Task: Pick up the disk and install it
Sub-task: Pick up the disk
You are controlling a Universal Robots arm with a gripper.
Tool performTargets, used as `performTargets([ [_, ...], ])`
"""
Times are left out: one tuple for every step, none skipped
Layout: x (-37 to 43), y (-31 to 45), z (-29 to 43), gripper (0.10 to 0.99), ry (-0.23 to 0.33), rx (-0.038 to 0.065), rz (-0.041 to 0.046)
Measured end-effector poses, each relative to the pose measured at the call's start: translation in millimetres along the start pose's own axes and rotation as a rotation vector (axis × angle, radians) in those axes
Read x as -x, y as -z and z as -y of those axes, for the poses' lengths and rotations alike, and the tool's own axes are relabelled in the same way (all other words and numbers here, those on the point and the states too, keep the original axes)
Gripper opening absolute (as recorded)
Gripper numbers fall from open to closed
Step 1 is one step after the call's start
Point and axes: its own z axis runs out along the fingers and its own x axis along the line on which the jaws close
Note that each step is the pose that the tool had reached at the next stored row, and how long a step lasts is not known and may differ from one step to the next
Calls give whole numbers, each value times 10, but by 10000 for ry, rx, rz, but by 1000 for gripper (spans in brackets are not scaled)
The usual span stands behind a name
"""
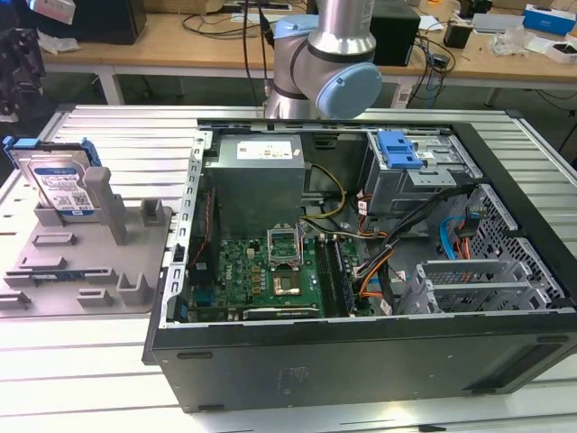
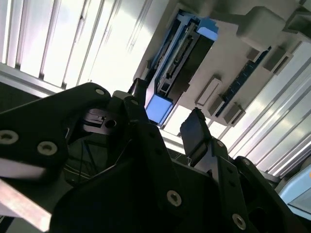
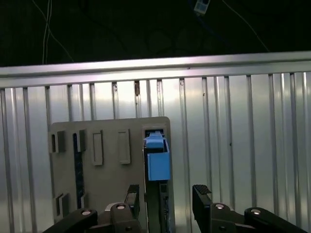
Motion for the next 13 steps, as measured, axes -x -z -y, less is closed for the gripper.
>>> performTargets([
  [-5, -12, -6, 557, 83, 8, -1],
  [-10, -31, -20, 557, 159, 5, 0],
  [-13, -41, -29, 557, 202, 5, -1],
  [-14, -49, -38, 557, 235, 6, -2],
  [-17, -60, -47, 557, 282, 5, -1],
  [-20, -66, -54, 557, 317, 8, -3],
  [-22, -73, -60, 557, 357, 8, -3],
  [-25, -79, -65, 557, 394, 9, -3],
  [-30, -88, -71, 557, 445, 9, -4],
  [-35, -93, -75, 557, 482, 11, -4],
  [-38, -103, -81, 557, 523, 10, -4],
  [-41, -112, -86, 557, 545, 10, -5],
  [-44, -129, -90, 557, 567, 10, -5],
])
